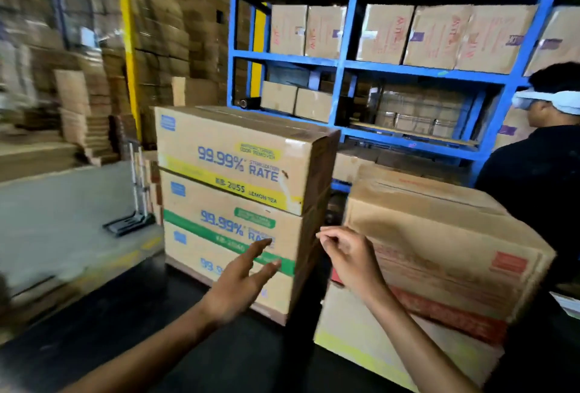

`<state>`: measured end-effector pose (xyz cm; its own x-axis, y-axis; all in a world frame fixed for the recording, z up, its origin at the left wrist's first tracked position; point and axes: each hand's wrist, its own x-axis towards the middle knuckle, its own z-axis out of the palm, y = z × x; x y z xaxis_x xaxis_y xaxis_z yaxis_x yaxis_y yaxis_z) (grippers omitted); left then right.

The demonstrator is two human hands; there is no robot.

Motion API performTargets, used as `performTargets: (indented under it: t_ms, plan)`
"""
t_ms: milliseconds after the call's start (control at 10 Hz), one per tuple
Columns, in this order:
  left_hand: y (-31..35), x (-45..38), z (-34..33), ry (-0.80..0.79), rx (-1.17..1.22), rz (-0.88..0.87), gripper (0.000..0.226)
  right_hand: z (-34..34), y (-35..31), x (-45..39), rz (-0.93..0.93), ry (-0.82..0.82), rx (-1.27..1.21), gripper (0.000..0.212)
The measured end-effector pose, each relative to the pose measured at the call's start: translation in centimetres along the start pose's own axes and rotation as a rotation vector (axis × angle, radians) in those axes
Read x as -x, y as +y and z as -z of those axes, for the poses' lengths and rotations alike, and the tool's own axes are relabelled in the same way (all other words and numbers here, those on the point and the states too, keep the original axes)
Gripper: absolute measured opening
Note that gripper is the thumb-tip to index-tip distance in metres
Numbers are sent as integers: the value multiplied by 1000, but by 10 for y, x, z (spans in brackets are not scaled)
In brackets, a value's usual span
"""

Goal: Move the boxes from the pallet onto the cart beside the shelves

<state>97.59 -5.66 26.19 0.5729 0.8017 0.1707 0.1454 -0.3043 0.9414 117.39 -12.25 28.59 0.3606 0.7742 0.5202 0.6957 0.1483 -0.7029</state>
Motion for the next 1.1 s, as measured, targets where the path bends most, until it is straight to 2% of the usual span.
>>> performTargets:
  t_ms: [100,200,300,400,500,600,700,800,900,1000,1100]
  plan:
    - [-29,49,86,43,-95,38,73,-97,-38,11,-14,-251,-31,12]
    - [-77,111,187,184,-230,168,69,-203,-86,31,30,-444,-61,14]
    - [-123,183,283,402,-239,299,43,-301,-134,51,80,-626,-78,21]
    - [-181,264,377,576,-270,472,50,-391,-174,70,103,-821,-69,33]
    - [-271,342,462,733,-290,587,59,-468,-210,85,76,-951,-80,40]
    - [-343,399,512,825,-249,728,60,-530,-230,92,57,-1057,-54,43]
    - [-369,432,535,909,-206,820,61,-593,-236,93,34,-1150,-37,45]
    - [-334,415,531,975,-125,867,44,-656,-229,94,-26,-1216,-8,48]
    - [-353,386,542,986,-61,895,30,-724,-211,99,-123,-1258,26,51]
    - [-408,347,561,944,2,956,34,-799,-179,96,-256,-1276,83,56]
    - [-461,300,583,908,33,1045,20,-865,-136,89,-397,-1272,178,61]
